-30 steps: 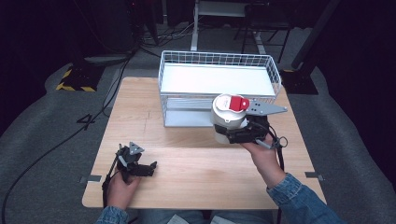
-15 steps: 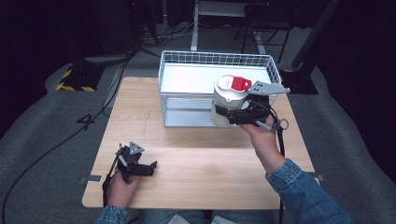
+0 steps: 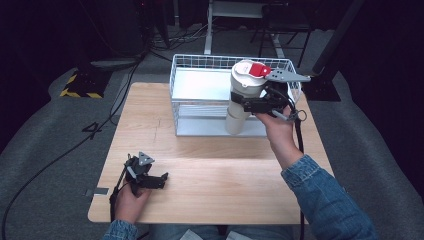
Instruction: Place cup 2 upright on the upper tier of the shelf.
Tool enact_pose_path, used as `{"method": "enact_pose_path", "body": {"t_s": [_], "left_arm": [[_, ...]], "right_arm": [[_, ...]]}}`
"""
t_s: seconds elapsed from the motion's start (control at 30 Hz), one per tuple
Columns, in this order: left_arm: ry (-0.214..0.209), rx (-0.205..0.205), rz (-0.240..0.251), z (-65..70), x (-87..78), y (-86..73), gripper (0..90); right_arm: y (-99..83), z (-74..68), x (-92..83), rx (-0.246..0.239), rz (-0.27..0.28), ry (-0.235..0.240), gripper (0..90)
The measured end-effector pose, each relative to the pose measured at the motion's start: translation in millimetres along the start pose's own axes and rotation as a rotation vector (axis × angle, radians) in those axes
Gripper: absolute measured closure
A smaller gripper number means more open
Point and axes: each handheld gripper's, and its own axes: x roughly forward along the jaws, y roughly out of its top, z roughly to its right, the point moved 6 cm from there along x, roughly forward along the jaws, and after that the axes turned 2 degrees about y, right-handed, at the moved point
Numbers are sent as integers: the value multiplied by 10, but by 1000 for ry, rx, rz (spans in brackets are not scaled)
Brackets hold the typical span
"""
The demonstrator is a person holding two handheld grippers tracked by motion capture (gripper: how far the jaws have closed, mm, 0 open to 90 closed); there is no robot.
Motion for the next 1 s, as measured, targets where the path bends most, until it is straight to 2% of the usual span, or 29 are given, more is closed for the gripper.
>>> {"method": "enact_pose_path", "body": {"t_s": [0.13,0.47,0.73,1.0], "left_arm": [[1,-2,0,1,0,0,6],[-1,-2,-2,8,-12,-12,6],[16,-24,0,-2,-10,-12,6],[22,-29,-1,-6,-11,-13,6]], "right_arm": [[80,68,63,0,14,-17,127],[224,219,294,-9,4,-56,127],[322,368,467,4,-2,-87,127],[362,535,604,22,9,-106,127]]}}
